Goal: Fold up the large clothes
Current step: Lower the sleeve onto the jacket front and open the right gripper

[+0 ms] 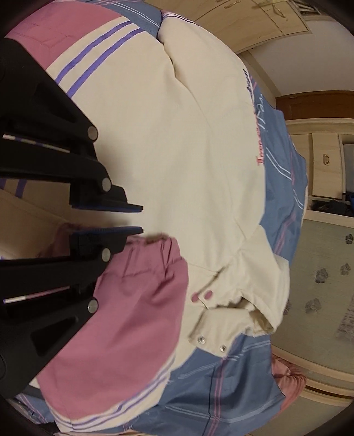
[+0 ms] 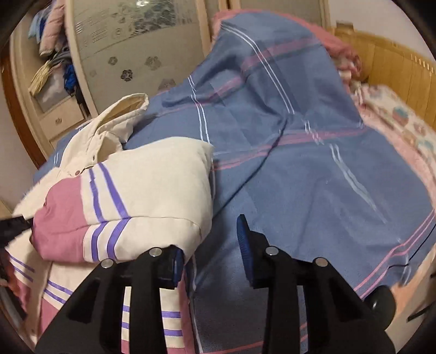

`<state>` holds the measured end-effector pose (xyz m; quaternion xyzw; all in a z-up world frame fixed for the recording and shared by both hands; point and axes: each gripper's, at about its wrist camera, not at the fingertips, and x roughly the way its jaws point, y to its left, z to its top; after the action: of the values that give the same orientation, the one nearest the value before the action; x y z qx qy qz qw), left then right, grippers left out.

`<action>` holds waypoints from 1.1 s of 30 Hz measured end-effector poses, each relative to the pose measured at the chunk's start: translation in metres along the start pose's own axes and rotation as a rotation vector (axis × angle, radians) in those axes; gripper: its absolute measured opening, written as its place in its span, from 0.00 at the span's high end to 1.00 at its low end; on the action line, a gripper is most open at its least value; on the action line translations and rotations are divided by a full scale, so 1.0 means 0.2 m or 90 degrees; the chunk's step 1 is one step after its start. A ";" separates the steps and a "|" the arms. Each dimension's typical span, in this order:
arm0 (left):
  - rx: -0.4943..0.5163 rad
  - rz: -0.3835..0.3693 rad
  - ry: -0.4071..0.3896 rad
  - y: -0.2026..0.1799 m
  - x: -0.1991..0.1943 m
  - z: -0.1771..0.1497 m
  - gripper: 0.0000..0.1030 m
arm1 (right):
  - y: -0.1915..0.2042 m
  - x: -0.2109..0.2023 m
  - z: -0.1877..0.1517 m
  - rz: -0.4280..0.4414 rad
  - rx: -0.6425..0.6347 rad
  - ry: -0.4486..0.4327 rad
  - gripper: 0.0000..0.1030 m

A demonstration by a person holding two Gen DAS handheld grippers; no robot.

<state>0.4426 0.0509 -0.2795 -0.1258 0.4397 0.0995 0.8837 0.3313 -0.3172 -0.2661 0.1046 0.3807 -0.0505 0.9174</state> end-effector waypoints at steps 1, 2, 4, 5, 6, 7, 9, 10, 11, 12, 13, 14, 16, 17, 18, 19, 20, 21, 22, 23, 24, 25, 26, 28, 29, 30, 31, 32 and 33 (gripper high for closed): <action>-0.009 0.002 0.007 0.02 0.02 0.00 0.90 | 0.00 0.02 -0.01 0.001 -0.012 0.015 0.62; -0.022 -0.003 0.013 0.05 0.02 0.00 0.90 | 0.03 0.01 -0.03 0.009 -0.036 0.022 0.62; -0.050 -0.014 0.006 0.11 -0.02 0.01 0.90 | 0.07 -0.04 -0.09 0.054 -0.084 0.020 0.53; -0.061 -0.010 -0.004 0.14 -0.06 0.02 0.90 | 0.07 -0.06 -0.12 0.073 -0.098 0.038 0.45; -0.069 -0.008 -0.014 0.15 -0.11 0.02 0.89 | 0.08 -0.07 -0.14 0.088 -0.102 0.052 0.33; -0.075 -0.010 -0.023 0.17 -0.15 0.02 0.89 | 0.06 -0.09 -0.16 0.109 -0.096 0.055 0.33; -0.072 -0.031 -0.040 0.14 -0.25 0.03 0.86 | 0.00 -0.14 -0.18 0.131 -0.064 0.046 0.33; -0.065 -0.052 -0.044 0.12 -0.29 0.03 0.86 | -0.03 -0.17 -0.18 0.135 -0.039 0.031 0.33; -0.055 -0.081 -0.040 0.08 -0.32 0.04 0.85 | -0.09 -0.20 -0.17 0.136 -0.001 0.003 0.33; -0.045 -0.103 -0.034 0.03 -0.33 0.04 0.85 | -0.12 -0.22 -0.16 0.137 0.030 -0.018 0.35; -0.029 -0.121 -0.028 -0.02 -0.34 0.04 0.85 | -0.15 -0.23 -0.14 0.144 0.061 -0.034 0.44; -0.006 -0.133 -0.019 -0.09 -0.33 0.03 0.85 | -0.16 -0.23 -0.12 0.164 0.081 -0.040 0.48; 0.031 -0.137 -0.002 -0.20 -0.28 0.01 0.85 | -0.13 -0.20 -0.08 0.194 0.090 -0.038 0.62; 0.049 -0.132 0.012 -0.25 -0.23 -0.01 0.85 | -0.10 -0.18 -0.06 0.203 0.085 -0.038 0.67; 0.058 -0.125 0.030 -0.28 -0.17 -0.02 0.85 | -0.07 -0.16 -0.06 0.209 0.077 -0.033 0.72; 0.061 -0.118 0.046 -0.30 -0.13 -0.05 0.85 | -0.02 -0.12 -0.05 0.217 0.065 -0.021 0.74; 0.062 -0.103 0.063 -0.30 -0.06 -0.06 0.85 | 0.03 -0.08 -0.05 0.223 0.052 -0.003 0.75; 0.061 -0.089 0.072 -0.29 -0.02 -0.08 0.85 | 0.06 -0.05 -0.06 0.219 0.043 0.009 0.75; 0.060 -0.079 0.077 -0.28 0.02 -0.10 0.85 | 0.10 0.00 -0.08 0.208 0.036 0.024 0.75; 0.056 -0.072 0.080 -0.26 0.05 -0.11 0.85 | 0.12 0.05 -0.10 0.205 0.034 0.040 0.75; 0.053 -0.062 0.080 -0.25 0.07 -0.11 0.86 | 0.14 0.10 -0.12 0.215 0.039 0.059 0.75; 0.053 -0.047 0.076 -0.24 0.09 -0.10 0.86 | 0.16 0.15 -0.14 0.228 0.042 0.073 0.74; 0.053 -0.034 0.073 -0.23 0.10 -0.09 0.87 | 0.18 0.18 -0.16 0.230 0.041 0.082 0.74; 0.056 -0.018 0.071 -0.22 0.13 -0.08 0.90 | 0.21 0.24 -0.19 0.222 0.030 0.090 0.75; 0.059 -0.014 0.072 -0.22 0.14 -0.07 0.90 | 0.21 0.26 -0.19 0.225 0.038 0.092 0.77; 0.063 -0.011 0.075 -0.22 0.15 -0.06 0.90 | 0.20 0.27 -0.19 0.230 0.048 0.098 0.76; 0.068 -0.008 0.075 -0.22 0.16 -0.06 0.90 | 0.20 0.27 -0.18 0.235 0.056 0.104 0.76; 0.069 -0.007 0.072 -0.21 0.16 -0.05 0.90 | 0.20 0.24 -0.17 0.237 0.056 0.107 0.76; 0.067 -0.010 0.069 -0.21 0.15 -0.05 0.90 | 0.20 0.20 -0.16 0.237 0.052 0.103 0.75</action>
<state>0.4640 0.0096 -0.3040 -0.0881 0.4906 0.0621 0.8647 0.3445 -0.2723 -0.3113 0.2142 0.4246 0.1129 0.8724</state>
